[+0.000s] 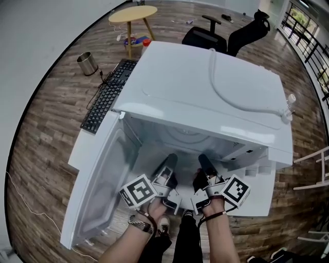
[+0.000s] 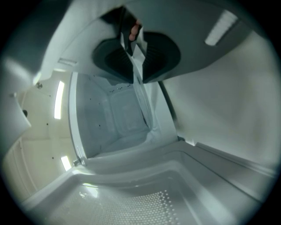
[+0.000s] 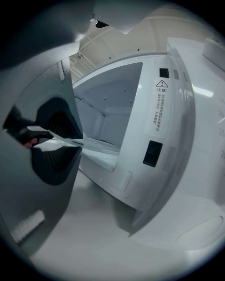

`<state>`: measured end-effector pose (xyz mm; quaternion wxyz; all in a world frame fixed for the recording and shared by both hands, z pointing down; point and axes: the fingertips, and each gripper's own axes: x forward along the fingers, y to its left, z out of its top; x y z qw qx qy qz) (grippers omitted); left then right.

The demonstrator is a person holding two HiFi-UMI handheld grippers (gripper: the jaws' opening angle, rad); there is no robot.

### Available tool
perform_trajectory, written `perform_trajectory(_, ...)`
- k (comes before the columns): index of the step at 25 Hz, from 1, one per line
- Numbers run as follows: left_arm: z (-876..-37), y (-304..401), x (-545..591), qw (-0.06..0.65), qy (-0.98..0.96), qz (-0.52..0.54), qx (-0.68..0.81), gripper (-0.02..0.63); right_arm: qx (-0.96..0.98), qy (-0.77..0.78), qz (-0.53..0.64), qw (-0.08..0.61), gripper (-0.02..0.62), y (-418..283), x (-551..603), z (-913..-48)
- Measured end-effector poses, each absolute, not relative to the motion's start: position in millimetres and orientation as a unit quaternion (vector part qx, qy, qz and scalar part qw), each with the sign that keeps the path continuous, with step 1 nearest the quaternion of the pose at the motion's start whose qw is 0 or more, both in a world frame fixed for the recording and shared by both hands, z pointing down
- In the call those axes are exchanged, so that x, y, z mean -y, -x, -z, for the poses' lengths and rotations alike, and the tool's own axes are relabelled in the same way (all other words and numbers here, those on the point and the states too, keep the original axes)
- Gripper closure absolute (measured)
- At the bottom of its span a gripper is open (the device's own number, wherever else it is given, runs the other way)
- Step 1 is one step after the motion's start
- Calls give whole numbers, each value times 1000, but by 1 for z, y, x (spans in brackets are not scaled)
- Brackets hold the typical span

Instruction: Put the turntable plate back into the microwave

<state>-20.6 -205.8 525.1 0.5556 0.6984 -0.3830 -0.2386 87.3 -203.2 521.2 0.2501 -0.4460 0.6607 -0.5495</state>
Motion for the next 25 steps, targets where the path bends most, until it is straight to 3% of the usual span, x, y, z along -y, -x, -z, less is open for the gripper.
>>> perform_trajectory(25, -514, 16, 231, 543, -703, 247, 388, 522, -668, 453, 539, 242, 529, -91, 228, -509)
